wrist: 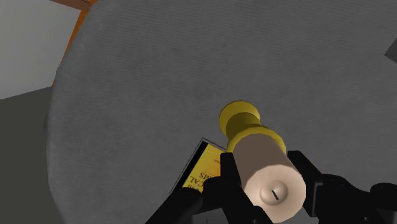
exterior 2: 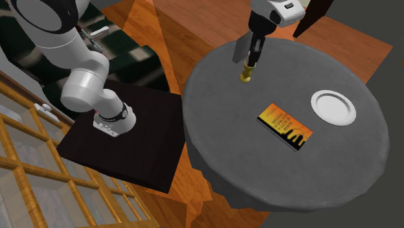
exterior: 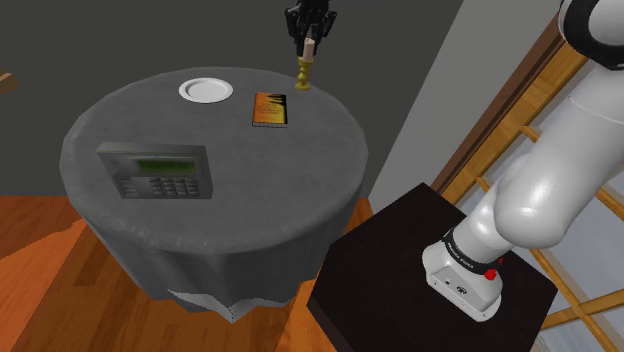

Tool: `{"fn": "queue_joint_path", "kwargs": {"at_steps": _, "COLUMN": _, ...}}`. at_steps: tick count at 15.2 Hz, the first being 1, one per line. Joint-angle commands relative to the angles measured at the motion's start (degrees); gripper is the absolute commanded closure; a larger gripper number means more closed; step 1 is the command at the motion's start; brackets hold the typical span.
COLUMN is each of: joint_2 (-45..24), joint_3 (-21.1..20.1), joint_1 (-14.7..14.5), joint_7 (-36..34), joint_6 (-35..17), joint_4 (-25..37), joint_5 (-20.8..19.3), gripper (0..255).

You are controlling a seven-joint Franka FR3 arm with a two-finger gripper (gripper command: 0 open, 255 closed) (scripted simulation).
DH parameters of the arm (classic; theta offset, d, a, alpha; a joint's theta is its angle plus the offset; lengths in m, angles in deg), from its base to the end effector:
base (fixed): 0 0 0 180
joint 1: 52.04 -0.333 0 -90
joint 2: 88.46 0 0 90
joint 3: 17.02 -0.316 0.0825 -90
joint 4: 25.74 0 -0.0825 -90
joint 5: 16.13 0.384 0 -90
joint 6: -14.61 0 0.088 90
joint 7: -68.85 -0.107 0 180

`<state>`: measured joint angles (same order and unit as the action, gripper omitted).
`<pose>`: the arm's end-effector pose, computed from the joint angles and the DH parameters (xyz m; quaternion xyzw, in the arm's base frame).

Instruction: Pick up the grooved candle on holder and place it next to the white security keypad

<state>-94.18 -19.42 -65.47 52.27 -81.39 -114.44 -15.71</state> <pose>0.5713 0.1615 0.5874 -0.9999 0.0070 -0.0117 0.0094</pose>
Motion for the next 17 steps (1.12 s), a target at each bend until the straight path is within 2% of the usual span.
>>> {"fn": "queue_joint_path", "kwargs": {"at_steps": 1, "joint_2": 1.25, "joint_3": -1.09, "joint_1": -1.36, "joint_7": -2.54, "joint_6": -0.57, "joint_4": -1.78, "joint_5": -0.14, "gripper": 255}}
{"fn": "queue_joint_path", "kwargs": {"at_steps": 9, "joint_2": 2.24, "joint_3": -6.02, "joint_1": -6.97, "joint_7": -13.13, "joint_6": -0.92, "joint_4": -3.07, "joint_5": -0.69, "gripper": 255}}
{"fn": "queue_joint_path", "kwargs": {"at_steps": 17, "joint_2": -0.56, "joint_3": -10.92, "joint_1": -12.92, "joint_7": -24.02, "joint_6": -0.16, "joint_4": 0.37, "joint_5": -1.95, "gripper": 255}}
